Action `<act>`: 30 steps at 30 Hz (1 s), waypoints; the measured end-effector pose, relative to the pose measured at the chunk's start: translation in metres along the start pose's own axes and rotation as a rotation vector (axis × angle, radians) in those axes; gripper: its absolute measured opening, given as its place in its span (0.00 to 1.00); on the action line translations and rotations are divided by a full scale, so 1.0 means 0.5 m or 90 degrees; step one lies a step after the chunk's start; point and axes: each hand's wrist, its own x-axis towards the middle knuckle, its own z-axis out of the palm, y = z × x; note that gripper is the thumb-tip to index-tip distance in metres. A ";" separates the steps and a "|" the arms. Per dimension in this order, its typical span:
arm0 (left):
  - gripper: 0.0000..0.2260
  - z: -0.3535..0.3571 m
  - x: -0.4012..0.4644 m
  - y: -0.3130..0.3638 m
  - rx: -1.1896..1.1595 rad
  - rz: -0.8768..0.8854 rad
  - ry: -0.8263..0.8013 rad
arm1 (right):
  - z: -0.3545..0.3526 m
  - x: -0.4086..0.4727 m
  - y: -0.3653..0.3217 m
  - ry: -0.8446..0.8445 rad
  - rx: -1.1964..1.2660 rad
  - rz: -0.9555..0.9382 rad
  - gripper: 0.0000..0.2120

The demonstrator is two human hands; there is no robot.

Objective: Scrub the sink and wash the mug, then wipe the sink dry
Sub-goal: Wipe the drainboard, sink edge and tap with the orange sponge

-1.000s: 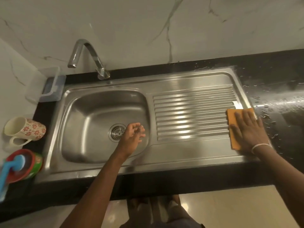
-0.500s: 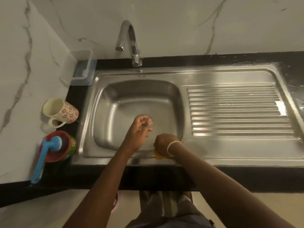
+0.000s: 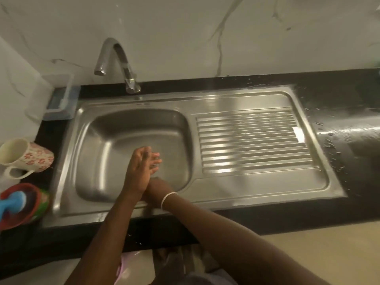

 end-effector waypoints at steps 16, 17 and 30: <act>0.21 0.217 -0.034 0.018 0.013 0.014 -0.052 | -0.415 -0.509 0.657 0.434 0.382 0.482 0.49; 0.23 0.227 -0.037 0.018 0.025 0.010 -0.060 | -0.419 -0.523 0.678 0.436 0.360 0.481 0.54; 0.24 0.286 -0.066 0.021 0.113 0.018 -0.078 | -0.432 -0.523 0.738 0.277 -0.142 0.370 0.12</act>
